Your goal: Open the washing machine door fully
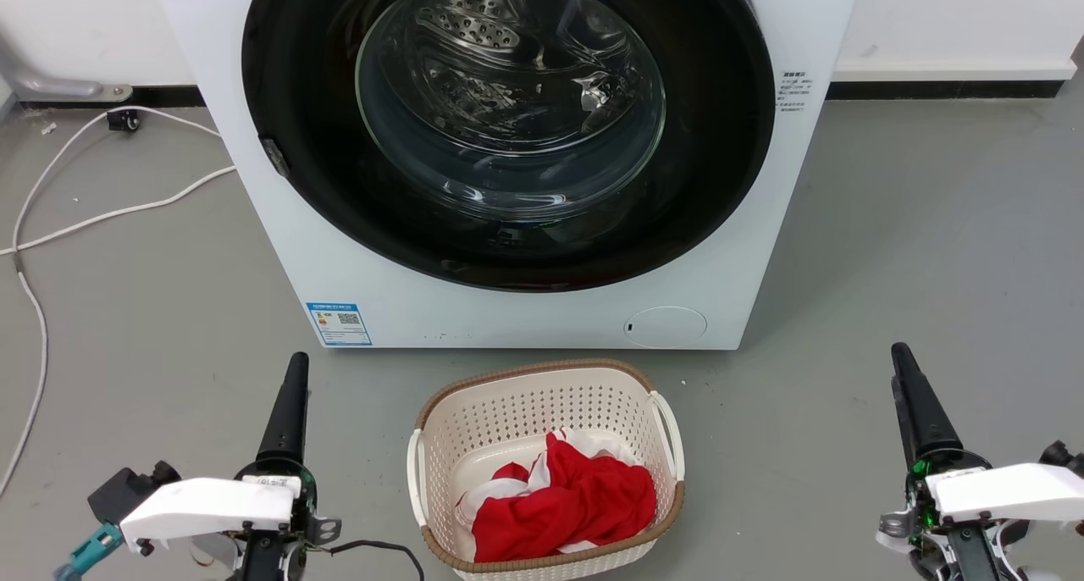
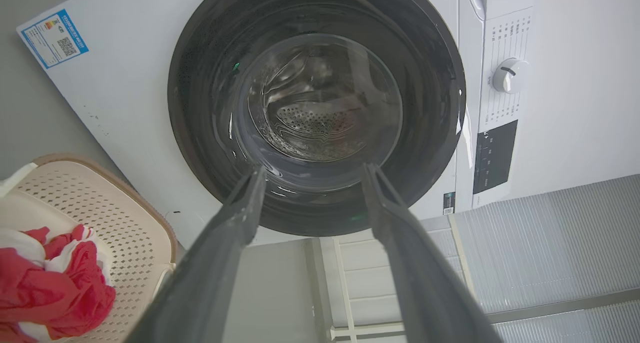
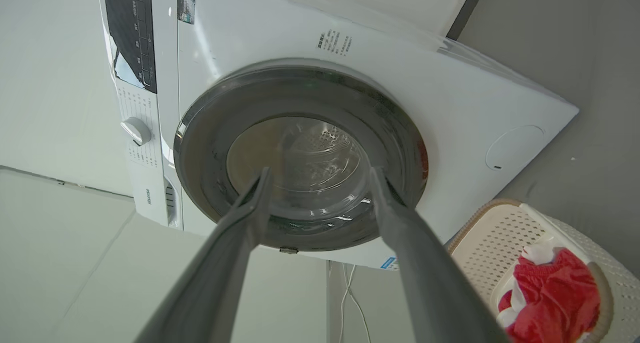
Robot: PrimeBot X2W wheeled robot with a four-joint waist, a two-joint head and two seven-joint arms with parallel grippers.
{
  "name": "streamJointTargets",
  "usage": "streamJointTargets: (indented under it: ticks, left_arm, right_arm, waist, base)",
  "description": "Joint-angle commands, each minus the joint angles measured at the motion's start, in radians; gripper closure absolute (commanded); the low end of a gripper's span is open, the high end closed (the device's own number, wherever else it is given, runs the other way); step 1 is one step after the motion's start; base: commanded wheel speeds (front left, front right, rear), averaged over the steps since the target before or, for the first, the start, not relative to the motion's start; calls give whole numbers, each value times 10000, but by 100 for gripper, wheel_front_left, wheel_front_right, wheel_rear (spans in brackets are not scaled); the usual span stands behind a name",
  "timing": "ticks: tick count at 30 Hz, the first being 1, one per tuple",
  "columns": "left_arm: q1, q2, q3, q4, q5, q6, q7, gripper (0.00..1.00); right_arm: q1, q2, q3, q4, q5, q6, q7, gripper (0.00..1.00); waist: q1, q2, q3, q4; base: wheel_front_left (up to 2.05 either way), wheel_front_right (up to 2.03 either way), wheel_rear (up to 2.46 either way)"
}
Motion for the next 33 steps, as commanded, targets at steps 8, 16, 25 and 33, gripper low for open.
streamJointTargets:
  ticks: [8, 16, 25, 33]
  left_arm:
    - [-321, 30, -171, -760, 2511, -16, -416, 0]
    - [-361, 99, -369, -880, 4295, -19, -706, 0]
    - [-534, 163, -439, -835, 5991, 86, -1014, 0]
    - [-628, 285, -566, -767, 7111, 248, -1229, 0]
  right_arm:
    - [16, -10, 192, -884, -2936, 2, -404, 0]
    - [191, -4, 206, -1125, -4750, 2, -702, 0]
    - [299, 4, 125, -1318, -6358, 2, -1009, 0]
    - [388, 9, 127, -1518, -7540, 2, -1185, 0]
  waist:
    - [0, -1, -9, 46]
    - [0, -1, -25, 72]
    - [0, -1, -30, 65]
    - [0, -1, -50, 50]
  base:
    - [0, 0, 0]
    - [0, 0, 0]
    - [0, 0, 0]
    - [0, 0, 0]
